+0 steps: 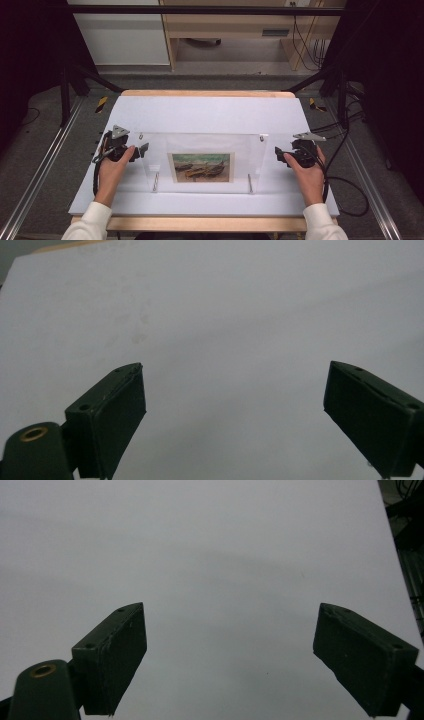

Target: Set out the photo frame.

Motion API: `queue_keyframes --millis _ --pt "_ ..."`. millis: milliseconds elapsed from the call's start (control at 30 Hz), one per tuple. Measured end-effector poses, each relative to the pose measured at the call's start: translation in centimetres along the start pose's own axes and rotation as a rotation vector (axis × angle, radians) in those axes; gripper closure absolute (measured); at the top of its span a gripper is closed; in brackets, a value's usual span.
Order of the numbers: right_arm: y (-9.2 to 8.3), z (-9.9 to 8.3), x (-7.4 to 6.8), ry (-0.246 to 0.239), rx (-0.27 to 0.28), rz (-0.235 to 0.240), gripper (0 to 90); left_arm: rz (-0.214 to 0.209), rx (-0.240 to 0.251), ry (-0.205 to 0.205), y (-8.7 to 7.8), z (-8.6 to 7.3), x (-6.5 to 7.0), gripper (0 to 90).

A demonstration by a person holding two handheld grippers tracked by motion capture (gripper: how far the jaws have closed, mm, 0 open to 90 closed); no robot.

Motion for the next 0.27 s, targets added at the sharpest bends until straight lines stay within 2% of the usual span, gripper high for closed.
queue_keyframes --millis 67,133,200,267 --pt "0.2 -0.4 -0.1 -0.005 -0.026 -0.003 13.8 -0.015 -0.013 -0.009 -0.3 -0.3 0.0 9.3" --pt "0.3 -0.7 -0.5 -0.002 -0.046 0.009 13.1 -0.049 0.004 -0.053 -0.7 -0.7 0.2 9.3" --pt "0.3 -0.8 -0.8 0.003 -0.047 0.018 12.9 -0.075 0.016 -0.074 -0.9 -1.0 0.4 9.3" --pt "0.2 -0.9 -1.1 -0.007 -0.038 0.022 12.0 -0.077 0.019 -0.063 -1.3 -1.4 0.5 9.0"
Point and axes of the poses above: each handheld gripper's, and its own axes: y roughly forward along the jaws, z roughly out of its top, x roughly to its right, the point moved 8 cm from there along y, roughly forward along the jaws, and after that the axes turned 2 degrees about -y, right-handed, at the moved point
